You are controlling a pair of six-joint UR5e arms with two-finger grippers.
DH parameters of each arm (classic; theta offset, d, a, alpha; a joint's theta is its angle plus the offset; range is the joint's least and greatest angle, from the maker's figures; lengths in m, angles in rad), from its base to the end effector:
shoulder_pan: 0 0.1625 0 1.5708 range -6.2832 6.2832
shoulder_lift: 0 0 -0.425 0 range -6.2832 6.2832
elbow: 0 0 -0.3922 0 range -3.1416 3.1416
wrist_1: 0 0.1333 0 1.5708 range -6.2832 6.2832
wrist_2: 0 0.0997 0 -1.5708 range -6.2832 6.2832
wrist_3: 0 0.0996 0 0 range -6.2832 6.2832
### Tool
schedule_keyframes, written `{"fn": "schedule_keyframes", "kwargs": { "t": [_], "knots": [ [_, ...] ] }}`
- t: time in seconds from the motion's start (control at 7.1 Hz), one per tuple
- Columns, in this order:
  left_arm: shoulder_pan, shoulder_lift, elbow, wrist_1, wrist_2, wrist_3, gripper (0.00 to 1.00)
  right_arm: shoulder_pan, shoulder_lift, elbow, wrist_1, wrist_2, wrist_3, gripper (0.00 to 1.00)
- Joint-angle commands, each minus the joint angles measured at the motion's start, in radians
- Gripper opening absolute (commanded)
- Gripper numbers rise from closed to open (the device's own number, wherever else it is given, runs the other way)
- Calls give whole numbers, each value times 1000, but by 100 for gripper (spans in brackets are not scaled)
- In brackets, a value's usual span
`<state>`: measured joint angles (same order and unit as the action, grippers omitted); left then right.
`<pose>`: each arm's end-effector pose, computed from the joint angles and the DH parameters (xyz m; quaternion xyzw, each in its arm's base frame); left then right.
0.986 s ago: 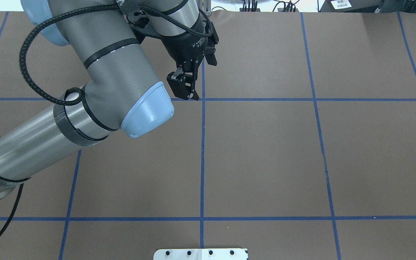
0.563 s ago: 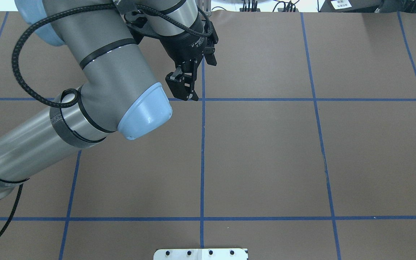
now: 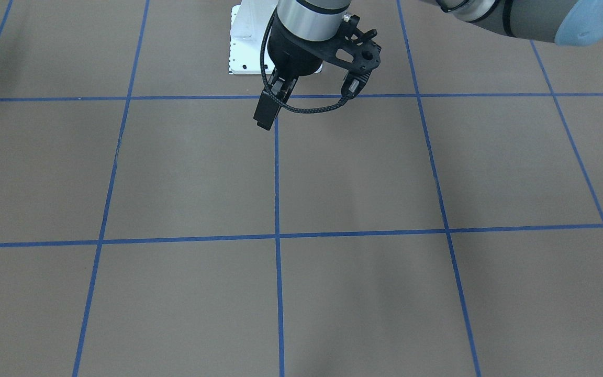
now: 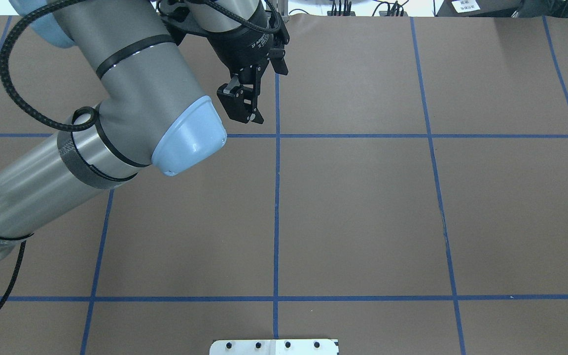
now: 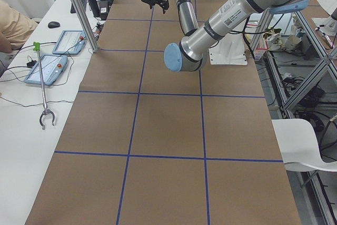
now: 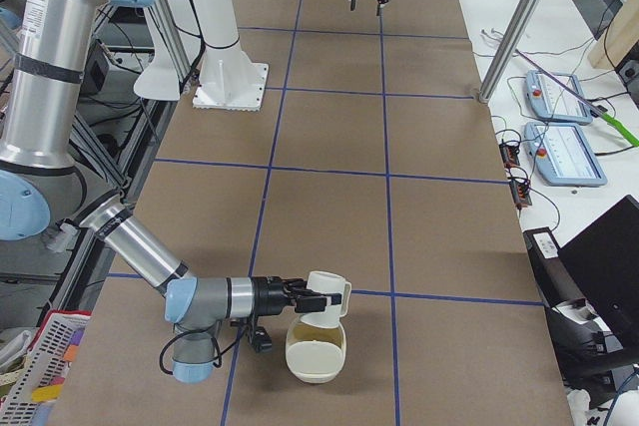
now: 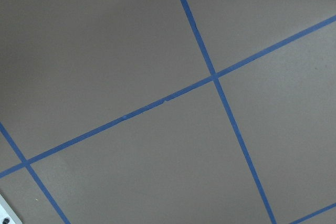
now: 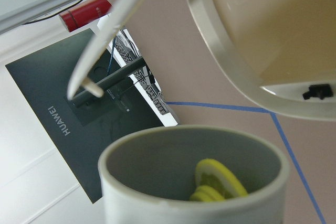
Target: Left arm hands cup to right arm to dump lemon
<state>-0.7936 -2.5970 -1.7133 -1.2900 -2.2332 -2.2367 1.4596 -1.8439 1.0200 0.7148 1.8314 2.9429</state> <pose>0.3981 -0.5074 -0.0060 -0.2671 0.4241 -0.4652 0.7296 0.0783 -0.2687 0.7709 -0.0677 -0.6654 0.7161 0.1996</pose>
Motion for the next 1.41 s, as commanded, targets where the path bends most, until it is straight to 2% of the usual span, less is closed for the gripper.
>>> {"fn": "schedule_keyframes", "kwargs": {
  "t": [0.0,0.42,0.99,1.13,1.27],
  "knots": [
    [-12,0,-3,0,16,0,100,25,2,-9,0,2,79,20],
    [-24,-2,-5,1,29,19,100,39,0,-23,56,0,183,21],
    [-33,-5,-8,3,29,19,100,73,34,-44,74,5,286,21],
    [-33,-5,-8,3,29,19,100,73,35,-41,75,3,283,21],
    [-32,-5,-8,3,29,19,100,71,31,0,69,12,286,21]
  ]
}}
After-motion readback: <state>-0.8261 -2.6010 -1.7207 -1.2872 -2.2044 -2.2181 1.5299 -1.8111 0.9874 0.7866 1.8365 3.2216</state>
